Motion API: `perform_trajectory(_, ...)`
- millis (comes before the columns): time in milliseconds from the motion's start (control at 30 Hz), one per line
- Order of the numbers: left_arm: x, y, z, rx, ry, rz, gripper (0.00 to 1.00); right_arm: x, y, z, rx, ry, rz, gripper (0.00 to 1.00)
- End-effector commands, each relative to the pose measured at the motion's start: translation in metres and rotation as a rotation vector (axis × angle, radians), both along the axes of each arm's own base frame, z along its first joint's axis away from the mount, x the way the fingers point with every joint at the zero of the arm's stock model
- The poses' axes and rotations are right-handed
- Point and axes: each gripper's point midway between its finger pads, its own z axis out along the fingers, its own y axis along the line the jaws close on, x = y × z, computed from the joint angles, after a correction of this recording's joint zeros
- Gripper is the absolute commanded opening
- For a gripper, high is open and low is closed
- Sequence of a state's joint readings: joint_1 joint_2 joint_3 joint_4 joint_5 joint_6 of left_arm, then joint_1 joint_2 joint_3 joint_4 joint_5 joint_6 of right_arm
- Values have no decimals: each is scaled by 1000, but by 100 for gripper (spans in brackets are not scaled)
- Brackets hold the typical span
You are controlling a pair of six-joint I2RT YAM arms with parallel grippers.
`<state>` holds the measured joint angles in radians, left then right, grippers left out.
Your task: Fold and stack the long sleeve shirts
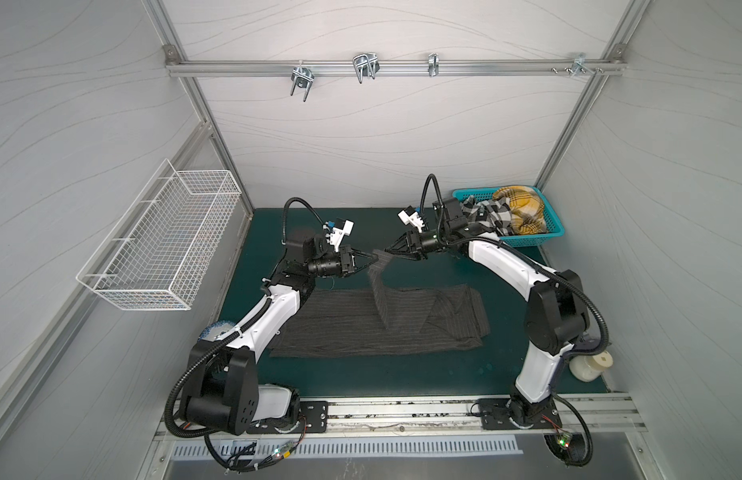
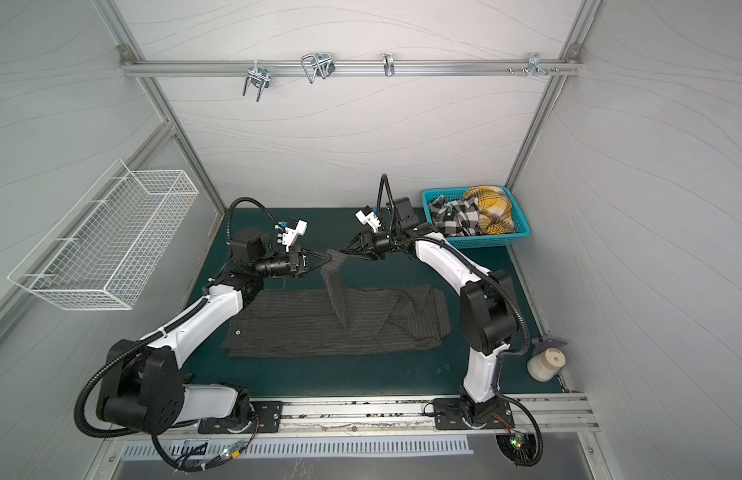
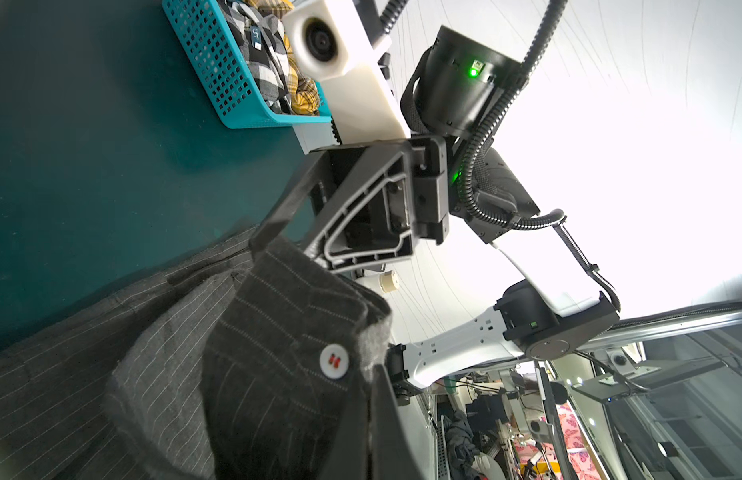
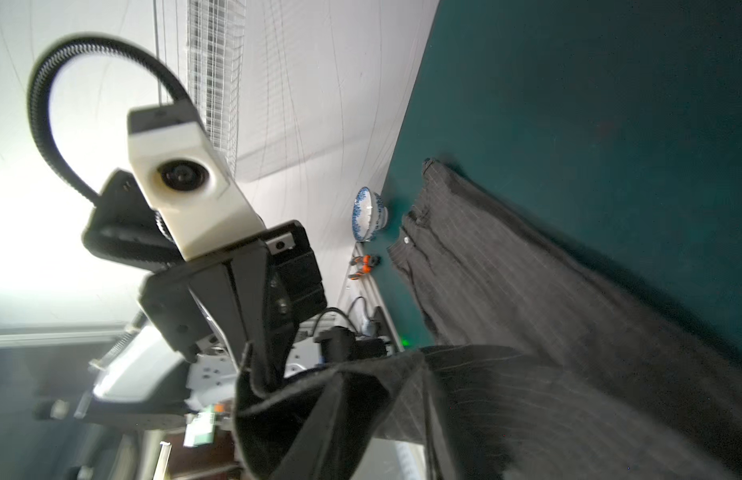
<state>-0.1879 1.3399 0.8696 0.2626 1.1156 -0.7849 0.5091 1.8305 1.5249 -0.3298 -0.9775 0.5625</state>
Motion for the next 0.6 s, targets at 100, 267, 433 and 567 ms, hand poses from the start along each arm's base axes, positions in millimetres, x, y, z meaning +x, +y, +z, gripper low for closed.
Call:
perform_trajectory(100,7,-1,12,-5,-66,-17,0,-9,-8,12,1,-31,-17,0)
perform_trajectory(267,33,21,-30,219,27,196,38,-3,-30,4,-161,-32,-203,0)
perform_trajectory(433,40,88,-60,470,178,614,55,-24,-37,-15,-337,-13,-354,0)
perform_trajectory(567,-5,159,-101,695,473,933,62,-79,-2,-56,-452,46,-278,0)
